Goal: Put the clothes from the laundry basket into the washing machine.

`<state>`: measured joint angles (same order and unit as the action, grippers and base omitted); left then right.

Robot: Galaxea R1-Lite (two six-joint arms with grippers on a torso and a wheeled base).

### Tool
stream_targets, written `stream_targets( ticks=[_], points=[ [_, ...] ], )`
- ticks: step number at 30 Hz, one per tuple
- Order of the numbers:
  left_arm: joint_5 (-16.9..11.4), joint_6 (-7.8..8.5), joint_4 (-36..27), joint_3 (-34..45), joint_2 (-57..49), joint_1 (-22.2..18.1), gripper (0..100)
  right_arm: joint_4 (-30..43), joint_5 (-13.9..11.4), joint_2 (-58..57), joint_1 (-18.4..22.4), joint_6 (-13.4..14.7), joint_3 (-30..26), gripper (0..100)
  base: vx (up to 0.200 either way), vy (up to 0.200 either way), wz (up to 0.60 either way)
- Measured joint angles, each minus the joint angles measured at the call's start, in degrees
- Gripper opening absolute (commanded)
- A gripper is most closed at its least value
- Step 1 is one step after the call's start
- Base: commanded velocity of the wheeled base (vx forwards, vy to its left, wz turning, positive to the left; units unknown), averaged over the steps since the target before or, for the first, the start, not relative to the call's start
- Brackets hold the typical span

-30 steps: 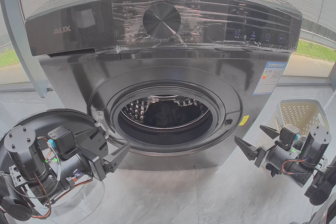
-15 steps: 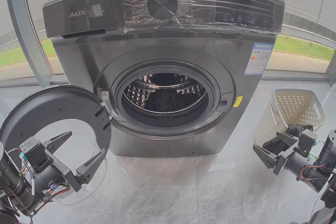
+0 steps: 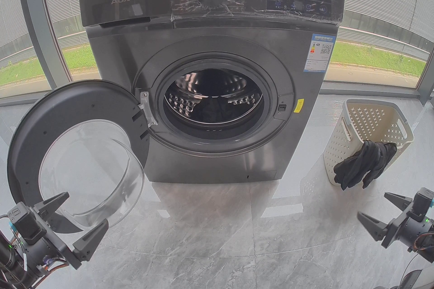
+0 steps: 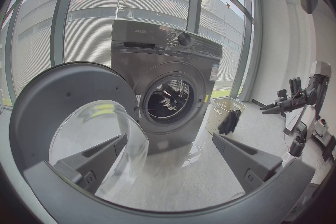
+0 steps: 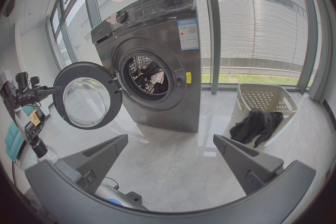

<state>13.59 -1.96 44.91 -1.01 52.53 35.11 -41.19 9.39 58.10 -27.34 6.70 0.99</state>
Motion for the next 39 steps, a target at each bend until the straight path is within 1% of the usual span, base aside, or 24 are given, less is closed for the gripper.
stream_targets(
  ticks=[3, 5, 8, 12, 15, 17, 19, 21, 23, 26, 28, 33, 35, 36, 38, 39],
  points=[
    [0.0, -0.52, -7.01, 0.0, -4.92, -1.51, 100, 4.79, 0.38, -7.12, 2.44, -0.68, 0.0, 100, 0.0, 0.0, 0.0],
    [0.0, -1.29, -12.89, 0.0, -9.25, -3.0, 100, 8.57, 0.38, -12.65, 4.5, -1.35, 0.0, 100, 0.0, 0.0, 0.0],
    [-0.05, -2.3, -19.6, 0.02, -14.99, -5.13, 100, 14.29, 0.0, -20.81, 7.45, -2.33, 0.0, 100, 0.0, 0.0, 0.0],
    [-0.32, -3.21, -24.91, 0.02, -21.44, -8.62, 100, 22.06, -1.07, -30.95, 11.72, -3.29, 0.0, 100, 0.0, 0.0, 0.0],
    [-1.22, -3.83, -27.81, 0.02, -26.3, -12.35, 100, 29.6, -2.46, -39.52, 16.24, -4.02, 0.0, 100, 0.0, 0.0, 0.0],
    [-1.72, -4.02, -29.1, 0.02, -28.22, -14.64, 100, 32.49, -3.62, -42.97, 18.4, -4.22, 0.0, 100, 0.0, 0.0, 0.0],
    [-2.54, -4.27, -31.67, 0.02, -31.48, -18.54, 100, 35.97, -5.95, -47.06, 21.48, -4.3, 0.0, 100, 0.0, 0.0, 0.0],
    [-3.25, -4.19, -34.24, 0.02, -33.95, -20.89, 100, 38.29, -7.45, -49.98, 23.82, -4.41, 0.0, 100, 0.0, 0.0, 0.0],
    [-4.75, -3.78, -38.1, 0.02, -37.21, -23.02, 100, 38.99, -8.06, -52.37, 25.28, -4.55, 0.02, 100, 0.0, 0.0, 0.0],
    [-6.75, -3.15, -40.81, 0.02, -41.4, -24.92, 100, 39.3, -7.42, -54.49, 26.38, -4.36, 0.02, 100, 0.0, 0.0, 0.0],
    [-7.79, -2.61, -42.37, 0.02, -43.93, -26.14, 100, 39.5, -6.46, -55.6, 26.9, -4.0, 0.02, 100, 0.0, 0.0, 0.0],
    [-8.4, -1.73, -43.08, 0.02, -46.19, -28.5, 100, 40.18, -6.49, -56.76, 27.34, -4.72, 0.02, 100, 0.0, 0.0, 0.0],
    [-9.0, -1.48, -43.17, 0.0, -46.89, -30.01, 100, 40.18, -6.61, -57.0, 27.34, -4.77, 0.02, 100, 0.0, 0.0, 0.0],
    [-9.58, -1.4, -43.19, 0.0, -47.28, -30.79, 100, 40.18, -6.63, -57.09, 27.37, -4.79, 0.02, 100, 0.0, 0.0, 0.0],
    [-12.48, -1.05, -43.3, 0.0, -48.63, -32.52, 100, 40.18, -6.66, -57.25, 27.37, -4.82, 0.02, 100, 0.0, 0.0, 0.0],
    [-13.39, -0.83, -43.33, 0.0, -49.07, -32.99, 100, 40.18, -6.7, -57.28, 27.37, -4.83, 0.02, 100, 0.0, 0.0, 0.0]
  ],
)
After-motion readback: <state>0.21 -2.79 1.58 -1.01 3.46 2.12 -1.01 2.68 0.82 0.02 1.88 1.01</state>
